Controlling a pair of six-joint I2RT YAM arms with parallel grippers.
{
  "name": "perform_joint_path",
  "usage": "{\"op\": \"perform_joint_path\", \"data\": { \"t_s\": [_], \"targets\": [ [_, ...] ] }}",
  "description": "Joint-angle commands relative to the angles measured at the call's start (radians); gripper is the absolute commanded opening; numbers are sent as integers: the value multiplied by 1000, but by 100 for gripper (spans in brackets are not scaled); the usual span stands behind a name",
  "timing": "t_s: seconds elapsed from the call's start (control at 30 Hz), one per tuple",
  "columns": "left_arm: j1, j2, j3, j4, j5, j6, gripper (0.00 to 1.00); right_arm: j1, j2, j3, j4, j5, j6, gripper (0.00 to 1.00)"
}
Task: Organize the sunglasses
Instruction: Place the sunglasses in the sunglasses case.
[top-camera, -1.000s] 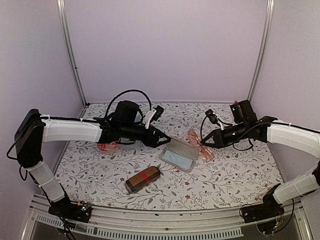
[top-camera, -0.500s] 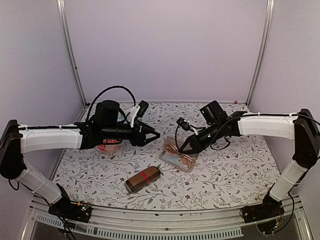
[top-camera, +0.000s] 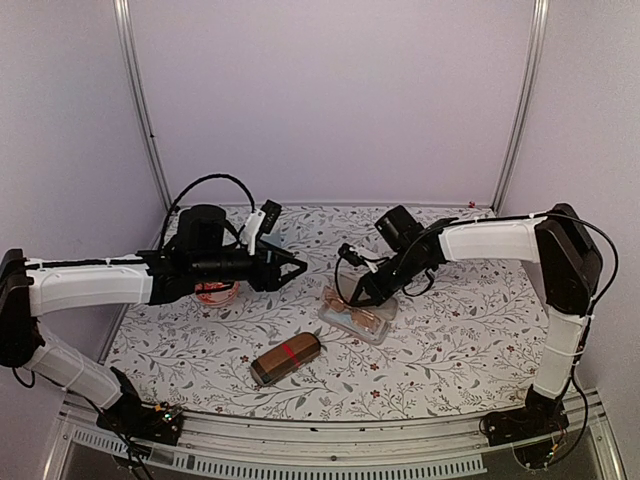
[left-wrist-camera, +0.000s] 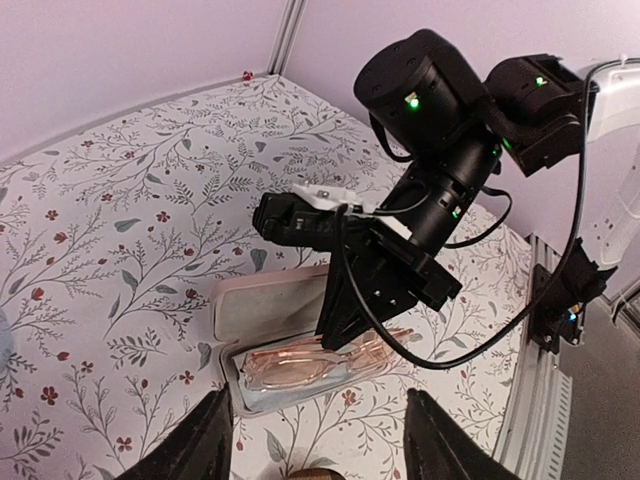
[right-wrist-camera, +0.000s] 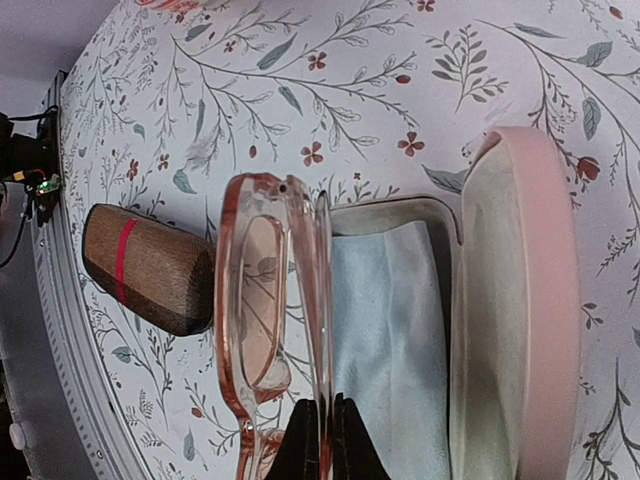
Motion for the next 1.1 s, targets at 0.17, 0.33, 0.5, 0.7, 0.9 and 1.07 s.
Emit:
{"op": "perform_joint_path", "data": {
  "t_s": [0.17,0.33,0.5,0.7,0.9,1.07],
  "targets": [
    [14,-4,4,17,2,-11,60,6,58,47,-53,84,-49,0],
    [13,22,19,13,21,-17,59,9,68,45,-55,78,-55,0],
    [13,33,22,12,25,-20,59,14,79,47,-58,68,-60,0],
    [13,39,21,14,30,-23,59,17,80,47,-65,60,-65,0],
    [13,38,24,16,32,-23,60,18,96,49,-69,74,-67,0],
    [13,38,27,14,33,-23,60,19,103,52,-70,81,-66,0]
  ]
}}
